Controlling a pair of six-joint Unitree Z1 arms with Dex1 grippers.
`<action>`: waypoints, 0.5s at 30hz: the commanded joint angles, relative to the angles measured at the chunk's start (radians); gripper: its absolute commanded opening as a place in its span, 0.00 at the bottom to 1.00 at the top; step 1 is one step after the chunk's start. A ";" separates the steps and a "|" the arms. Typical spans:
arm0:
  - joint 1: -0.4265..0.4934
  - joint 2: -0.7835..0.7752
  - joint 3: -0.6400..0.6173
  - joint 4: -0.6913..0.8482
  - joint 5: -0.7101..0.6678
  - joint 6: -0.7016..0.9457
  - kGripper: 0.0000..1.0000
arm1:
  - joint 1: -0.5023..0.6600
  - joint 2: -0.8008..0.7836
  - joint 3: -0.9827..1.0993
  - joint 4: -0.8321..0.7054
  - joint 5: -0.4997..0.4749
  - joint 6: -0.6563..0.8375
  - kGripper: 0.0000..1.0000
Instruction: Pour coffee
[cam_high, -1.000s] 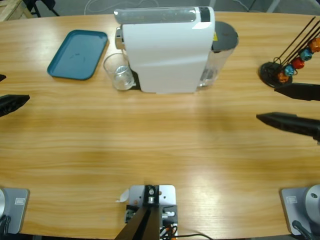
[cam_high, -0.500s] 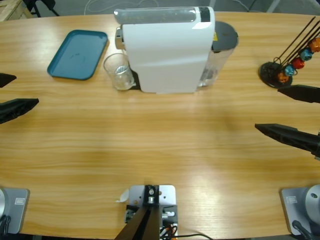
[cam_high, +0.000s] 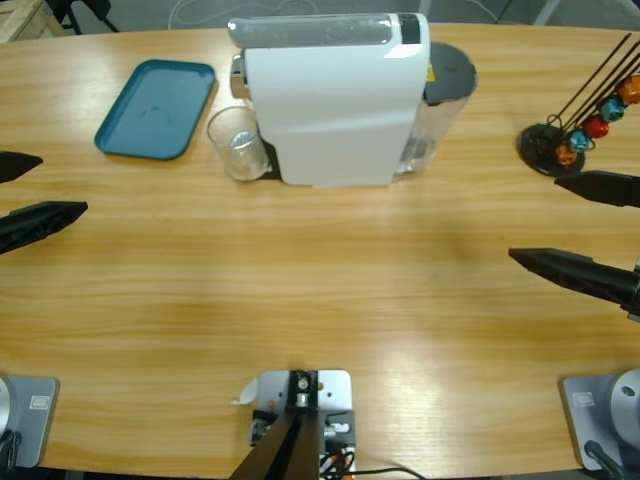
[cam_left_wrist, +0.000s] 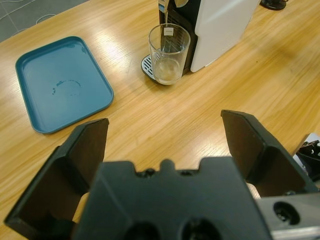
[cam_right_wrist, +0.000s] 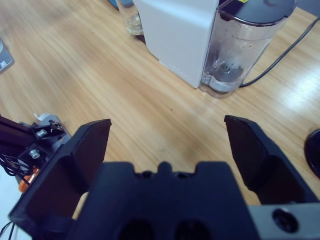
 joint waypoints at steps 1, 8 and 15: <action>0.004 0.030 0.037 -0.013 -0.003 0.003 0.98 | 0.007 -0.005 0.039 -0.011 0.007 0.007 0.99; 0.004 0.040 0.037 -0.013 -0.004 0.003 0.98 | 0.007 -0.008 0.039 -0.011 0.007 0.007 0.99; 0.004 0.040 0.037 -0.013 -0.003 0.003 0.98 | 0.007 -0.007 0.039 -0.011 0.009 0.007 0.99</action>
